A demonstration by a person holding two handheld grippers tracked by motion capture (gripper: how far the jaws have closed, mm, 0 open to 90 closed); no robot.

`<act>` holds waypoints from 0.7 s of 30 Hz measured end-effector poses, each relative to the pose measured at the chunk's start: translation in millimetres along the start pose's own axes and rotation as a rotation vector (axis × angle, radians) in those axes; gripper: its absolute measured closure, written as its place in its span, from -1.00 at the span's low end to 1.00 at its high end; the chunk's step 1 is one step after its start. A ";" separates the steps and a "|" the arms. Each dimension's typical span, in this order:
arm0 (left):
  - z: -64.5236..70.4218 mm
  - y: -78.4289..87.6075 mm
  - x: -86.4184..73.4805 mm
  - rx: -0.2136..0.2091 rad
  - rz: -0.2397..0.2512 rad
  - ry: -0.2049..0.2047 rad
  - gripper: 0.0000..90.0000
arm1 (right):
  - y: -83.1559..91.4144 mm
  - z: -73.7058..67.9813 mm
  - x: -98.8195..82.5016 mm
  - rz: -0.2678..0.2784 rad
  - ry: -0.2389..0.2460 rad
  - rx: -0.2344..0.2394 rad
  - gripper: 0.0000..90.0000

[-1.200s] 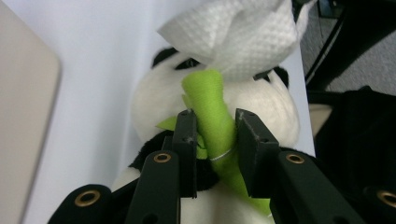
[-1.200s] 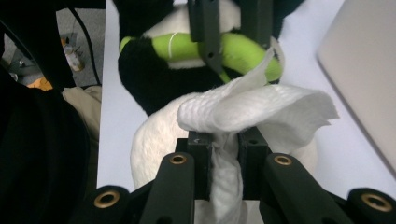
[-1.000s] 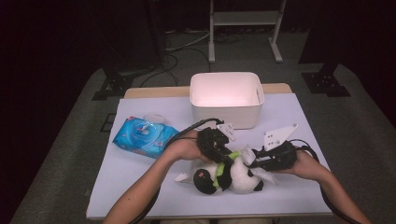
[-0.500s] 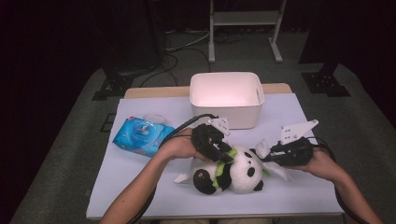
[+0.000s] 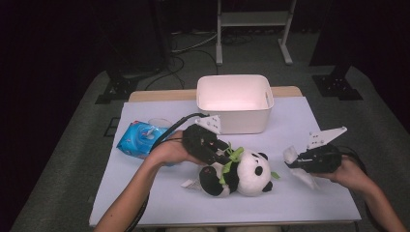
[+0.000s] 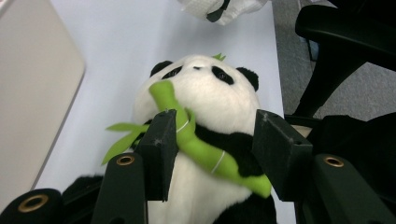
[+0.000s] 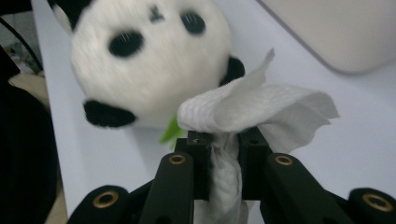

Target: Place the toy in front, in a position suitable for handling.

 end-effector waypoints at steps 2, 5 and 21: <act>0.2 5.0 -3.9 0.013 0.007 0.005 0.07 | 0.9 2.4 -7.8 -0.014 -0.016 -0.009 0.71; -0.3 11.3 -9.8 0.027 0.012 0.016 0.04 | 2.2 5.4 -20.8 -0.038 -0.042 -0.024 0.70; -0.9 32.6 -40.3 0.069 0.059 0.067 -0.08 | 10.8 10.6 -54.6 -0.105 -0.112 -0.059 0.36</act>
Point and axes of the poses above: each handheld gripper's, and its own axes: y roughly backward along the jaws, x roughly out of its top, z roughly to its right, the point moved 1 cm from there along -y, roughly forward along the jaws, and after that the axes turned 6 degrees about z, right-handed, at the moved point
